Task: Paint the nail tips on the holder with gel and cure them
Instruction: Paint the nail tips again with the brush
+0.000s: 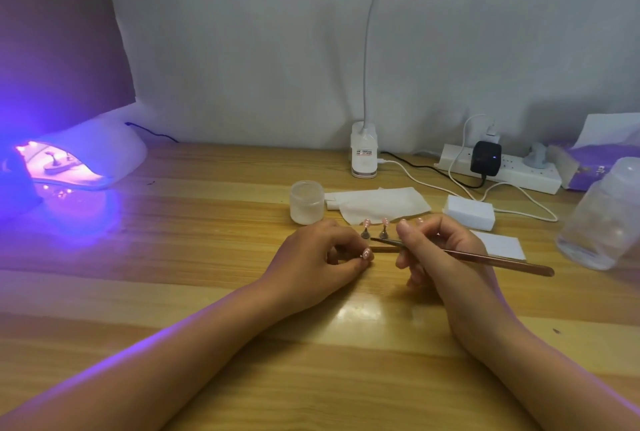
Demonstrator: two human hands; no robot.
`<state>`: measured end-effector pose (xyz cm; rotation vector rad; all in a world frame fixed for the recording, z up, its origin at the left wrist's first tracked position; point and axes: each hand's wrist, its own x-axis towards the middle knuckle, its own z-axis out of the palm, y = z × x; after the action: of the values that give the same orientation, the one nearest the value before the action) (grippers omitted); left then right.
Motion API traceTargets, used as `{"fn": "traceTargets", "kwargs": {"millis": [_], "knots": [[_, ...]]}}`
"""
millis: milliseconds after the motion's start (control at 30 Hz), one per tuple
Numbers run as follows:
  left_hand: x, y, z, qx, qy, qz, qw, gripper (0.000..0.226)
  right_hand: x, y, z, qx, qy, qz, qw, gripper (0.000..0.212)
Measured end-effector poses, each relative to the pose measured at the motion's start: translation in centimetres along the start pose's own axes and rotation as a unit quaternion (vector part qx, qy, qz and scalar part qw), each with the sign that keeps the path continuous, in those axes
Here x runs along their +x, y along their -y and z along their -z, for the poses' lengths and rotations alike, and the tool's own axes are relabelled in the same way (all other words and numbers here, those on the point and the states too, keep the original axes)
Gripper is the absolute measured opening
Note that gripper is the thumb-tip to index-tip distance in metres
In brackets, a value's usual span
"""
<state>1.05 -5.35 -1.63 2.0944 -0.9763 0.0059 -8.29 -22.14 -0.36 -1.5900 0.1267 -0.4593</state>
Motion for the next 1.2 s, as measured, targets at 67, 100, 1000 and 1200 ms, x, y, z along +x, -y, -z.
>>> {"fn": "traceTargets", "kwargs": {"millis": [67, 100, 1000, 1200], "knots": [[-0.08, -0.10, 0.01, 0.010, 0.003, -0.003, 1.000, 0.007, 0.08, -0.11, -0.07, -0.019, -0.001, -0.006, 1.000, 0.026], [-0.10, -0.12, -0.01, 0.014, 0.005, -0.005, 1.000, 0.006, 0.15, -0.18, -0.07, -0.025, -0.001, -0.010, 1.000, 0.023], [-0.01, 0.03, -0.04, 0.017, -0.002, -0.010, 1.000, 0.003, 0.26, -0.50, 0.06, -0.074, 0.013, -0.023, 0.997, 0.018], [-0.09, -0.04, -0.01, 0.006, 0.001, -0.009, 1.000, 0.007, 0.35, -0.32, 0.10, -0.007, -0.019, -0.022, 1.000, 0.028]]}}
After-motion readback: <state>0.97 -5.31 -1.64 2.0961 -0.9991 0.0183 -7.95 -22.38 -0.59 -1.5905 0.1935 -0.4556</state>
